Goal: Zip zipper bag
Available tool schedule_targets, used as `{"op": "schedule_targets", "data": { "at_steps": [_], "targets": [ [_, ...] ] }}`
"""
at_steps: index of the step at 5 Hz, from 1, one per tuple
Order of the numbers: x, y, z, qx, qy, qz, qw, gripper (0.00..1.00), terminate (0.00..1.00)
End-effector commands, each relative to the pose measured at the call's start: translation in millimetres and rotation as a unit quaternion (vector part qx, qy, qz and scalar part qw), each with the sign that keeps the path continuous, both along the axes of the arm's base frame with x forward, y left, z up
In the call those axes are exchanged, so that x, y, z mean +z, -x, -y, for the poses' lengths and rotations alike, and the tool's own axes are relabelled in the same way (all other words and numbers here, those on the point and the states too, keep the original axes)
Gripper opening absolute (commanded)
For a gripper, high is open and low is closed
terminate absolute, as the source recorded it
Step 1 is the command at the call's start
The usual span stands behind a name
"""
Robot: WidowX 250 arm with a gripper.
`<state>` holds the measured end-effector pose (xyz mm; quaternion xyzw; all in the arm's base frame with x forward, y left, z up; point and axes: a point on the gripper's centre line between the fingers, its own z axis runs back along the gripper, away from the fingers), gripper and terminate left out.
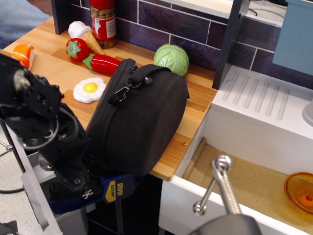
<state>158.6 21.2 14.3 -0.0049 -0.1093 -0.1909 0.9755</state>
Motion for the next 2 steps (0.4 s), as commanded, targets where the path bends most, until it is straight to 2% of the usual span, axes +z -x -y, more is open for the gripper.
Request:
{"op": "schedule_targets", "data": {
  "at_steps": [1, 2],
  "targets": [
    [-25.4, 2.9, 0.7, 0.019, -0.022, -0.034, 0.9990, 0.00, 0.00],
    [-28.8, 4.0, 1.5, 0.014, -0.043, -0.046, 0.9979, 0.00, 1.00]
  ]
}}
